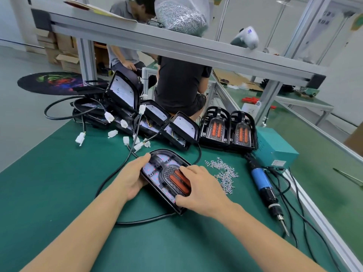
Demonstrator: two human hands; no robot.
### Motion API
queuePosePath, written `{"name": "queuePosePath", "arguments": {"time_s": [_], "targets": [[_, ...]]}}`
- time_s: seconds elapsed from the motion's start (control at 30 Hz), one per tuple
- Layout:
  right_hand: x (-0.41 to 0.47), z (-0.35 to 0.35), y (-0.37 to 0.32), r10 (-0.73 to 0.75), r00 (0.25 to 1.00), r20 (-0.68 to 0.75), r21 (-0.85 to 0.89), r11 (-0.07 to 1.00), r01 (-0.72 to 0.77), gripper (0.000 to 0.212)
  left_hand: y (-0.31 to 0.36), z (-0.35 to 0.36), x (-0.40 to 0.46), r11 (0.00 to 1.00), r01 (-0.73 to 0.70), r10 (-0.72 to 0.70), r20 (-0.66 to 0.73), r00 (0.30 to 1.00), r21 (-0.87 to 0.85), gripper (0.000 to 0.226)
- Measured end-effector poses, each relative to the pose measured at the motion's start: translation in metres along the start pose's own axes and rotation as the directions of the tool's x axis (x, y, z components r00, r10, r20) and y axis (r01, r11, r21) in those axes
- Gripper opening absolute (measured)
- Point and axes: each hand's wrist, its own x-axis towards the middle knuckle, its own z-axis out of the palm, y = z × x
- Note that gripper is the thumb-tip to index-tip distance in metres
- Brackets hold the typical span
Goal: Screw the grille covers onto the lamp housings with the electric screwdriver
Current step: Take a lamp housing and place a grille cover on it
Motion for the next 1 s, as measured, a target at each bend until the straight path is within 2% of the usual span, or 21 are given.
{"name": "queuePosePath", "arguments": {"time_s": [0.13,0.23,0.33,0.4,0.47,0.53,0.6,0.67,0.73,0.8,0.87,0.93,1.0], "targets": [[-0.003,0.007,0.005,-0.019,1.0,-0.002,0.04,0.999,0.019,0.075,0.0,-0.002,0.003,0.998,-0.006,0.007,-0.024,1.0,0.059,0.036],[-0.006,0.01,0.008,-0.044,0.999,-0.029,0.085,0.995,0.046,0.07,0.001,0.0,0.008,0.996,-0.006,0.016,-0.109,0.994,0.088,0.03],[-0.008,0.014,0.006,-0.1,0.993,-0.059,0.034,0.994,0.102,0.065,0.002,0.001,0.012,0.934,-0.081,0.161,-0.208,0.965,0.348,0.021],[-0.011,0.016,0.004,-0.12,0.989,-0.09,0.022,0.992,0.123,0.062,0.0,0.001,0.013,0.879,-0.141,0.257,-0.204,0.945,0.455,0.019],[-0.016,0.014,0.007,-0.11,0.982,-0.156,0.083,0.989,0.124,0.056,-0.002,0.0,0.015,0.827,-0.169,0.308,-0.181,0.934,0.536,0.021],[-0.024,0.006,0.02,-0.012,0.975,-0.223,0.172,0.984,0.051,0.047,-0.003,0.0,0.014,0.751,-0.184,0.351,-0.147,0.925,0.634,0.025],[-0.034,-0.005,0.046,0.149,0.951,-0.269,0.205,0.974,-0.094,0.041,-0.002,0.0,0.013,0.667,-0.197,0.385,-0.107,0.917,0.718,0.023],[-0.044,-0.017,0.08,0.32,0.903,-0.287,0.181,0.944,-0.276,0.04,0.001,0.002,0.01,0.591,-0.2,0.4,-0.068,0.914,0.782,0.022],[-0.053,-0.028,0.112,0.478,0.838,-0.265,0.15,0.879,-0.453,0.043,0.008,0.007,0.006,0.445,-0.184,0.469,-0.053,0.882,0.877,0.024],[-0.058,-0.035,0.14,0.584,0.776,-0.238,0.11,0.81,-0.575,0.04,0.017,0.021,-0.001,0.229,-0.196,0.594,0.022,0.804,0.954,0.026],[-0.058,-0.037,0.158,0.647,0.735,-0.203,0.073,0.759,-0.647,0.035,0.024,0.05,-0.015,0.084,-0.353,0.684,0.204,0.701,0.932,0.019],[-0.056,-0.033,0.167,0.69,0.709,-0.148,0.038,0.72,-0.693,0.031,0.022,0.086,-0.034,-0.026,-0.541,0.677,0.413,0.609,0.841,0.011],[-0.052,-0.026,0.172,0.717,0.69,-0.097,0.043,0.695,-0.717,0.028,0.005,0.121,-0.048,-0.113,-0.652,0.559,0.591,0.582,0.749,0.013]]}}
